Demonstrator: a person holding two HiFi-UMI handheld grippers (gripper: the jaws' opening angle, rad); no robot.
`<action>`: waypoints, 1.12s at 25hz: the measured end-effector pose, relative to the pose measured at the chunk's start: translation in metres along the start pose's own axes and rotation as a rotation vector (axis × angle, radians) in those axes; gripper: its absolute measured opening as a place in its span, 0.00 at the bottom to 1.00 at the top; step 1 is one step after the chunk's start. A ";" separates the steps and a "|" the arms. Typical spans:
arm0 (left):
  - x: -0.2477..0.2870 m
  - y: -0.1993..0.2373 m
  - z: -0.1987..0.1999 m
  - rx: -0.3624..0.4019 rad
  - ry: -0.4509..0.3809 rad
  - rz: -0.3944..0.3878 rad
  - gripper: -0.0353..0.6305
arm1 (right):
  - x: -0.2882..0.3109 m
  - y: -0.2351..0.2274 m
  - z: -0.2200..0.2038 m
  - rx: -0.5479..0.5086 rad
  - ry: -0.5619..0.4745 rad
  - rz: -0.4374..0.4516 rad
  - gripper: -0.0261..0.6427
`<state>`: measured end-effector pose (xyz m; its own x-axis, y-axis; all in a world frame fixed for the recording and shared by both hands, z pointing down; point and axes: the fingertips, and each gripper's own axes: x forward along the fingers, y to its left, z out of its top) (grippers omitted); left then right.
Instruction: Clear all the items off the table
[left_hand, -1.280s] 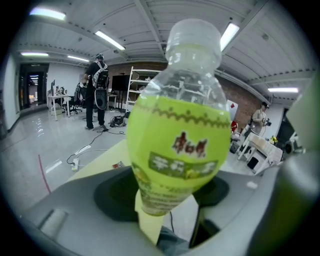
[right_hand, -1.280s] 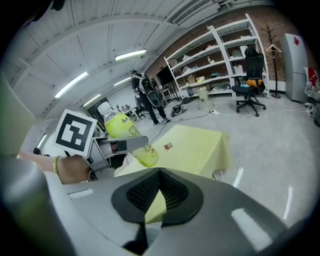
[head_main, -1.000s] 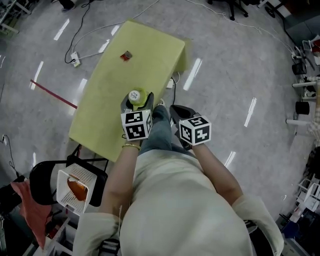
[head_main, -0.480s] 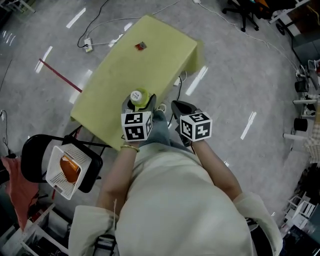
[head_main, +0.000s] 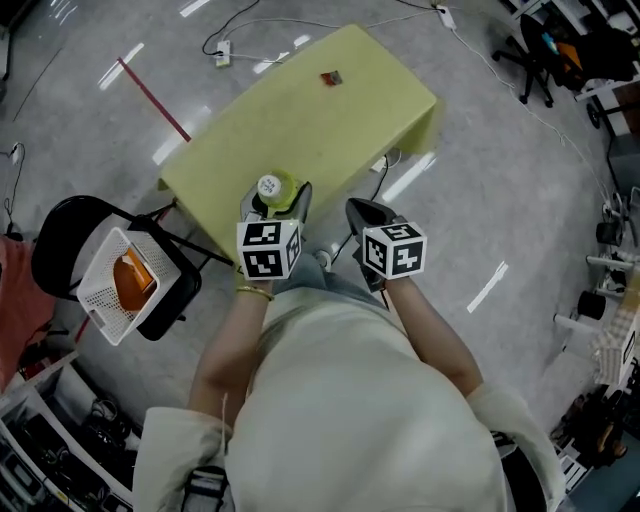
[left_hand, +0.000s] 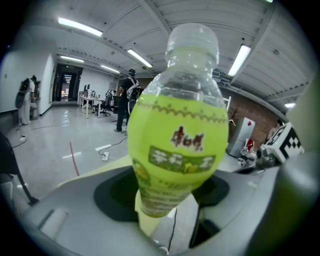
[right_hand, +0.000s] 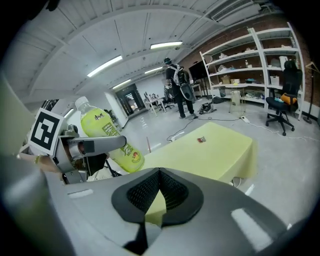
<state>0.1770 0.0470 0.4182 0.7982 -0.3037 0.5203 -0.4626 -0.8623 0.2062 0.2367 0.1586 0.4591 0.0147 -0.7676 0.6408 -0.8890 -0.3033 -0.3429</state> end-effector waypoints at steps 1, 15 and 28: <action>-0.007 0.008 -0.002 -0.009 -0.004 0.018 0.50 | 0.002 0.008 -0.001 -0.014 0.007 0.014 0.04; -0.095 0.114 -0.027 -0.156 -0.065 0.226 0.50 | 0.053 0.123 -0.006 -0.167 0.089 0.204 0.04; -0.175 0.214 -0.051 -0.220 -0.071 0.305 0.50 | 0.114 0.245 -0.007 -0.210 0.133 0.292 0.04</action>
<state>-0.0811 -0.0643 0.4137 0.6321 -0.5672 0.5279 -0.7487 -0.6226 0.2275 0.0174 0.0002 0.4528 -0.3005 -0.7202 0.6253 -0.9217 0.0506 -0.3846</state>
